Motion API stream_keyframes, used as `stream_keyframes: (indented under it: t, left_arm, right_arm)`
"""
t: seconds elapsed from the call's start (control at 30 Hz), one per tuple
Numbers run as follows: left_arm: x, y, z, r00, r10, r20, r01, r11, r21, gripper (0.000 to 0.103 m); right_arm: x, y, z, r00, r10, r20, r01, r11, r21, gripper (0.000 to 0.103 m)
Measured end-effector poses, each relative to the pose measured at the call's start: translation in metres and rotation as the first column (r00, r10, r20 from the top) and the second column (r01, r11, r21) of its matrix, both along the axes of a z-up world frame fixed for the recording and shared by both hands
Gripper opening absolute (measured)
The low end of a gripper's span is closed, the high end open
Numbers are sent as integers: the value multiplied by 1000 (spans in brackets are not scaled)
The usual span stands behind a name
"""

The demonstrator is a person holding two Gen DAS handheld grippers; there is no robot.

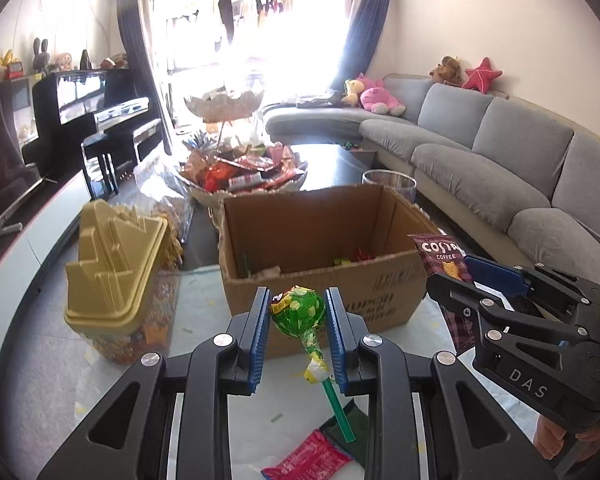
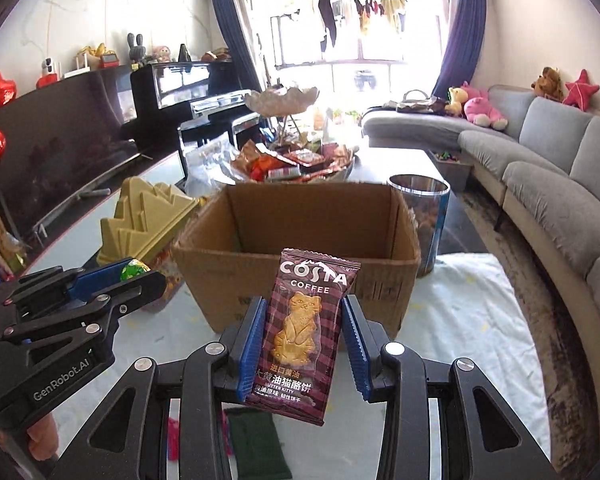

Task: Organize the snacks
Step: 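Carry the lollipop and COSTA packet over the box and open both grippers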

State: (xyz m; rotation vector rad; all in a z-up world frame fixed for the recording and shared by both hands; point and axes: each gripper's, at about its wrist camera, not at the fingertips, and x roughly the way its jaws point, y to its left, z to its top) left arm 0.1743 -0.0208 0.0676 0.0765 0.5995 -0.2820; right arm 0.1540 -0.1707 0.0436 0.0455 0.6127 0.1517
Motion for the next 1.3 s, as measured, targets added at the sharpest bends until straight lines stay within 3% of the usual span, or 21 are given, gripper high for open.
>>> stream_keyframes:
  t: [0.6, 1.23, 1.27, 1.3]
  left_arm:
    - [67, -12, 42, 1000, 21, -5, -21, 999, -28, 28]
    - [137, -20, 7, 997, 23, -78, -24, 1000, -10, 28]
    - [140, -21, 5, 996, 31, -79, -31, 1000, 1, 29]
    - [141, -22, 4, 996, 44, -78, -43, 999, 15, 40]
  right_arm:
    - [58, -8, 45, 999, 29, 28, -29, 1000, 2, 40]
    - [120, -7, 28, 999, 40, -33, -41, 998, -37, 40]
    - [122, -7, 27, 999, 38, -36, -40, 998, -40, 40]
    - [124, -7, 26, 999, 38, -37, -39, 998, -41, 40]
